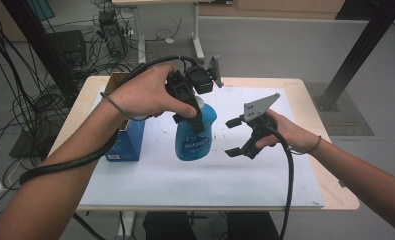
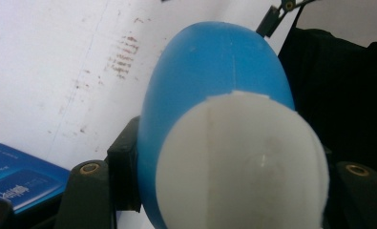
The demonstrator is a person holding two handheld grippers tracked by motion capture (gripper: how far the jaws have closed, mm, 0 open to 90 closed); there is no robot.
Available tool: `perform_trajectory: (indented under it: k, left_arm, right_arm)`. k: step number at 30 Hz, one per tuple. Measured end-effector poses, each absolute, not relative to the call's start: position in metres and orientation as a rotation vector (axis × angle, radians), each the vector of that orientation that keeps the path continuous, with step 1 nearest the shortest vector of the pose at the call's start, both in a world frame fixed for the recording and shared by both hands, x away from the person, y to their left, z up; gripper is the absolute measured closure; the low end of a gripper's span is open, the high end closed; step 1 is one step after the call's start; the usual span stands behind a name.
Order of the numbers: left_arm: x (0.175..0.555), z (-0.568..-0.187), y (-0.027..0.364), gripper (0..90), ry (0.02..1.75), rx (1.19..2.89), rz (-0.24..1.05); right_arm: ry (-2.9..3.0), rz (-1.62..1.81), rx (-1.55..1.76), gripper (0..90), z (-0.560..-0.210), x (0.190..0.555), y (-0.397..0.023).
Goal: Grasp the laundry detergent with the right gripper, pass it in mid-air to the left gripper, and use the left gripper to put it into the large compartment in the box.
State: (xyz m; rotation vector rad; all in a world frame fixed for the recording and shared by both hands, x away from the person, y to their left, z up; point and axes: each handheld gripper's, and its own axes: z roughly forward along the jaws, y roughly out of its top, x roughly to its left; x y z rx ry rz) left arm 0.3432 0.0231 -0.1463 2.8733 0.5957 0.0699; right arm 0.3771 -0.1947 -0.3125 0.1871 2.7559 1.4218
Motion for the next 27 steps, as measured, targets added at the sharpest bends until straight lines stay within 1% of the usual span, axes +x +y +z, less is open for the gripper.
perform_trajectory:
  k: [7, 14, 22, 27]
  left_arm:
    - [0.346, -0.144, 0.029, 37.6, 0.664, 2.865, 0.084]
    - [0.346, -0.143, 0.036, 37.6, 0.701, 2.858, 0.082]
    - [0.345, -0.138, 0.043, 37.6, 0.754, 2.851, 0.094]
    - [0.348, -0.134, 0.05, 37.6, 0.821, 2.837, 0.097]
  right_arm:
    - [2.775, 1.307, 0.311, 4.4, -0.319, 0.382, -0.213]
    - [2.823, 1.1, 0.491, 5.0, -0.329, 0.388, -0.227]
    - [2.923, 0.907, 0.524, 5.0, -0.337, 0.388, -0.232]
    - [2.981, 0.777, 0.523, 5.0, -0.338, 0.387, -0.232]
